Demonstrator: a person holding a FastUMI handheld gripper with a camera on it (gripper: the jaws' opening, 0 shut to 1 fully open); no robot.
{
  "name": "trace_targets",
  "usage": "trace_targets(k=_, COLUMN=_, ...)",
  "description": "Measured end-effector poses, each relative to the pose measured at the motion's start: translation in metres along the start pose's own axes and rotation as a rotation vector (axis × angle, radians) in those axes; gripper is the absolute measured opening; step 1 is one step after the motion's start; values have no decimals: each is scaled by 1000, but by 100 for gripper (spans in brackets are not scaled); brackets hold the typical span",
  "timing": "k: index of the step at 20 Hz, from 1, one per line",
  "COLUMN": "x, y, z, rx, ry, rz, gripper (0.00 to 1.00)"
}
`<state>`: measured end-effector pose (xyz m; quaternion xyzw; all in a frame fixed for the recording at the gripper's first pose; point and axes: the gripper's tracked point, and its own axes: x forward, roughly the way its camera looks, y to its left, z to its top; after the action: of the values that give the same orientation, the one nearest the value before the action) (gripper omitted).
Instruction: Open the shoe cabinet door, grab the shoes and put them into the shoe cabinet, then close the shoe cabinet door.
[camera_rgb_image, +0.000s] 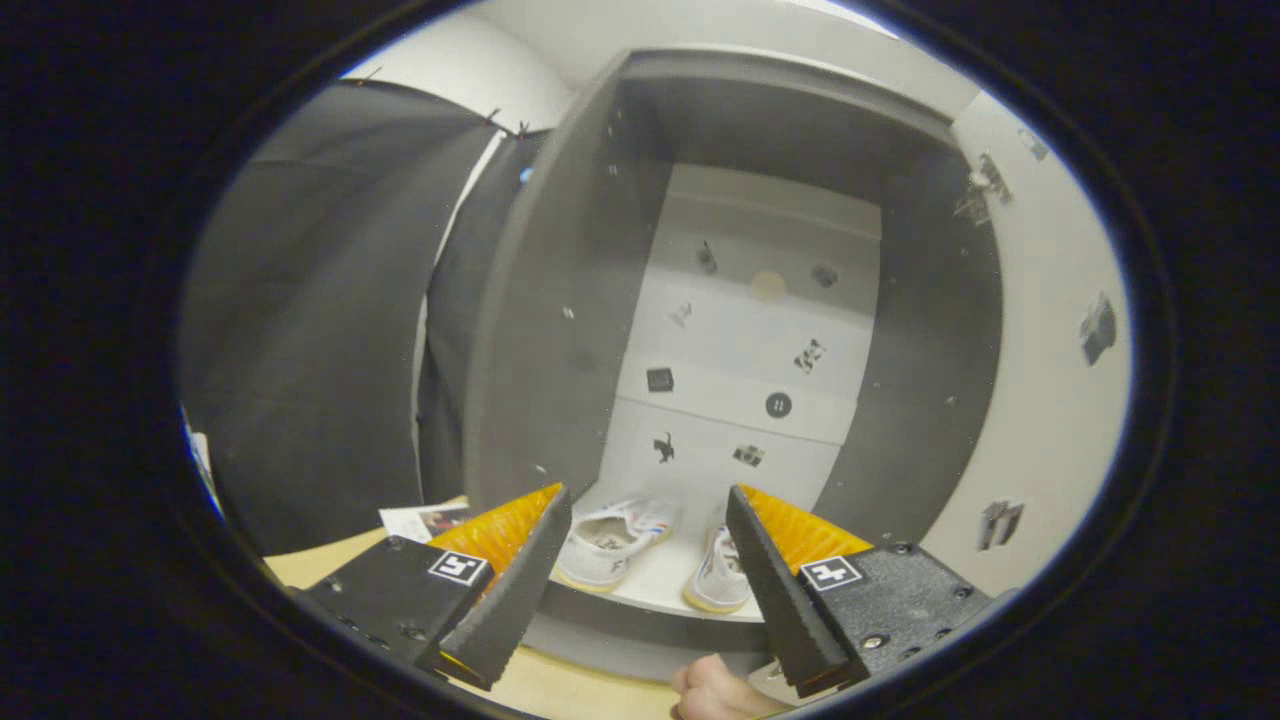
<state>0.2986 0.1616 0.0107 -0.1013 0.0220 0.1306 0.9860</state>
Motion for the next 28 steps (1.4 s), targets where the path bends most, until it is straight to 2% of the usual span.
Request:
trace_targets(k=1, x=-17, y=-4, z=9, rx=11, ry=1, rz=-22, gripper=100)
trace_targets(k=8, x=-126, y=-18, z=70, rx=80, ry=-7, rz=-27, gripper=100)
trace_targets(k=11, x=-181, y=-43, z=100, rx=95, ry=-29, rz=-58, gripper=100)
trace_targets(k=13, x=-214, y=-63, z=113, rx=83, ry=-23, rz=-94, gripper=100)
trace_targets(k=17, x=-279, y=-98, z=145, rx=14, ry=-115, rz=-184, gripper=100)
trace_targets(k=19, x=-306, y=-120, z=132, rx=-14, ry=-105, rz=-255, gripper=100)
trace_targets(k=22, x=-340, y=-131, z=116, rx=-5, ry=-97, rz=-267, gripper=100)
trace_targets(k=26, x=-394, y=-143, z=119, rx=108, ry=-166, rz=-193, gripper=100)
trace_targets(k=28, x=-420, y=-164, z=118, rx=131, ry=-194, rz=-207, gripper=100)
